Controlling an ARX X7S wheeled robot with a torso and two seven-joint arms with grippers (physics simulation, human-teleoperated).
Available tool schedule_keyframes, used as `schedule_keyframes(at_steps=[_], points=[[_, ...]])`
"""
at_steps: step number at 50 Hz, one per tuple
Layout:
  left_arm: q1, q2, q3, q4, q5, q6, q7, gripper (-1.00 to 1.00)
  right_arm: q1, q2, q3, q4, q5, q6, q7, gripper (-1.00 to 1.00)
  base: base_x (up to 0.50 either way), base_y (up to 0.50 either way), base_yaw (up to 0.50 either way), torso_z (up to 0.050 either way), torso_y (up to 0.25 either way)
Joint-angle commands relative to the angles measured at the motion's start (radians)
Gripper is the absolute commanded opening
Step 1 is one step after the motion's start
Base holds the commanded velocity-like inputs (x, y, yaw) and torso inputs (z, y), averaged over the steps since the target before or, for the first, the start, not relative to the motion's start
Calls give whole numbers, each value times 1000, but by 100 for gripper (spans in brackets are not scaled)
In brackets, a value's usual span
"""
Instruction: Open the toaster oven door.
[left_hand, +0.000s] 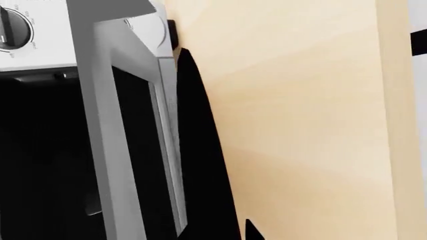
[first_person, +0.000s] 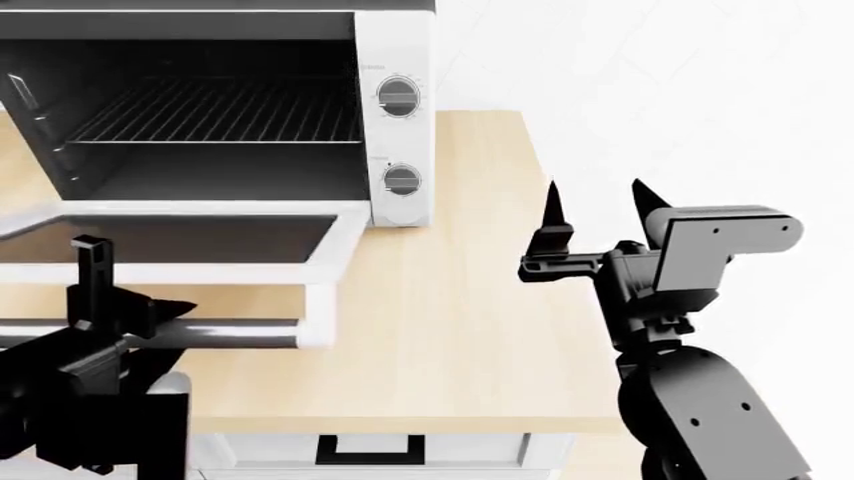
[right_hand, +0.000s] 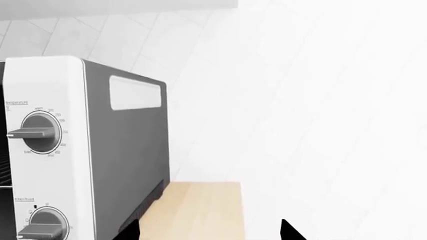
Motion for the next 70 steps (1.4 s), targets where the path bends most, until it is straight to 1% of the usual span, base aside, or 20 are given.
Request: schedule_keyframes(at_steps=[1, 13, 23, 35, 47, 55, 70], points=[[119, 2, 78, 2, -64, 8, -100, -100, -3, 0, -7, 21, -3, -16, 0, 100, 0, 0, 0, 0, 0], [252, 16, 165, -24, -41, 13, -281, -100, -6, -1, -14, 30, -3, -24, 3, 100, 6, -1, -4, 0, 0], [326, 62, 215, -104, -37, 55, -371, -100, -7, 3, -19, 29, -2, -23, 7, 100, 17, -3, -12, 0, 0], [369, 96, 247, -171, -29, 90, -408, -100, -7, 7, -22, 36, 0, -28, 11, 100, 27, -7, -24, 0, 0], [455, 183, 304, -299, -44, 143, -478, -100, -8, 13, -23, 35, 4, -27, 16, 100, 32, -10, -31, 0, 0], [477, 196, 317, -322, -56, 149, -485, -100, -7, 15, -30, 38, 3, -26, 19, 100, 27, -9, -28, 0, 0], [521, 249, 348, -409, -66, 189, -504, -100, -11, 19, -37, 46, 2, -30, 24, 100, 23, -8, -23, 0, 0]])
